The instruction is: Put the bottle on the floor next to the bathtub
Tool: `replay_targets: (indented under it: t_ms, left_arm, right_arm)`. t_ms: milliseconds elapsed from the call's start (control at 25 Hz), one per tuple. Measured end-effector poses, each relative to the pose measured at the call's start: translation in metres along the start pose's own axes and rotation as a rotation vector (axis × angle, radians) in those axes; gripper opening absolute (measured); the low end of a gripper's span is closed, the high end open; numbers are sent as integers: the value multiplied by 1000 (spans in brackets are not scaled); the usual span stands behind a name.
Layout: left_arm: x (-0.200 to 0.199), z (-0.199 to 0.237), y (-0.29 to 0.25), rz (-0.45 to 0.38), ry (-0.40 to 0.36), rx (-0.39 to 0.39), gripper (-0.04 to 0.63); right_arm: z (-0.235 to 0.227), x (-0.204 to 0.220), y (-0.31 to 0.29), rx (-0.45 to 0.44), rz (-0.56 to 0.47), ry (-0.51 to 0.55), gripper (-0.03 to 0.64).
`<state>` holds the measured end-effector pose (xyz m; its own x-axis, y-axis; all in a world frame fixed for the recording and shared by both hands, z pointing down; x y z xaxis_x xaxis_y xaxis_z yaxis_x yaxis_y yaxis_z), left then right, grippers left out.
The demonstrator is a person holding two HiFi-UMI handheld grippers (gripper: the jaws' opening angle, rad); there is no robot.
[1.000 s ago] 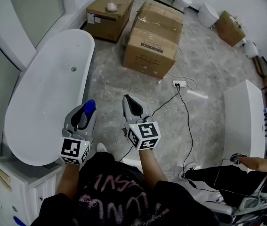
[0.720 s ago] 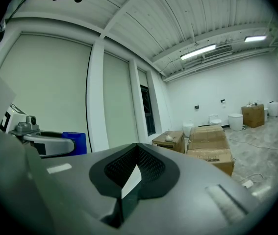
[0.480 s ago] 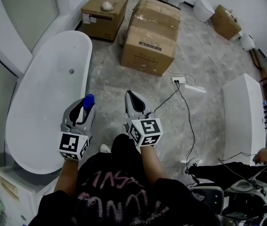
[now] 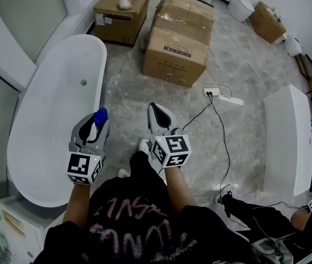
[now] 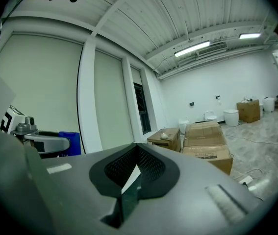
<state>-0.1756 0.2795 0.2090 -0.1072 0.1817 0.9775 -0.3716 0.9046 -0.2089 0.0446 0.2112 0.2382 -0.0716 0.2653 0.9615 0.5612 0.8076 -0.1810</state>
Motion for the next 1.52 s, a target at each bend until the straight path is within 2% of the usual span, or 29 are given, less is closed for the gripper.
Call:
replay_targets:
  t_ms: [880, 1280, 1520]
  left_arm:
    - [1, 45, -177, 152, 59, -65, 147]
    - [30, 66, -205, 190, 99, -97, 147]
    - [37, 85, -215, 202, 97, -84, 147]
  right_arm:
    - [-143, -2, -146, -38, 142, -48, 14]
    - [-147, 16, -175, -89, 235, -30, 15]
    - [-142, 17, -191, -86, 258, -14, 15]
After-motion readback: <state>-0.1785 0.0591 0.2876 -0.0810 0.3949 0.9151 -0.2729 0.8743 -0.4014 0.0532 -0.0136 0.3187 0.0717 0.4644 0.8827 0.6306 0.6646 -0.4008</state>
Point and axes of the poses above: the fingertips, and each gripper's own axes: y backward along the fingers, z to its left, x out of its underside, the point moved 8 cm from there along y, backward along the fingers
